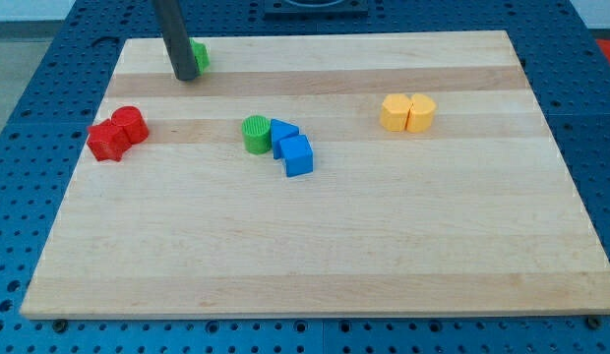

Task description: Push the green star to the top left

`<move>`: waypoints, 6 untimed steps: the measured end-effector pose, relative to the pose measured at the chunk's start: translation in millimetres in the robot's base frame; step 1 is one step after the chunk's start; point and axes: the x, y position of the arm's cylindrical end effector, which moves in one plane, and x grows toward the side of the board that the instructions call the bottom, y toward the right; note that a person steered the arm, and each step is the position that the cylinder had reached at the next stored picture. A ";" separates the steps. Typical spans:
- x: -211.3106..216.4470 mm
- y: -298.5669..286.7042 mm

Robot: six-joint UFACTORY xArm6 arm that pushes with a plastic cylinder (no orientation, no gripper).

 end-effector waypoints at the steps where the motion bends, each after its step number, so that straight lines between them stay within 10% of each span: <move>1: 0.7 41.9; 6: -27.3 39.3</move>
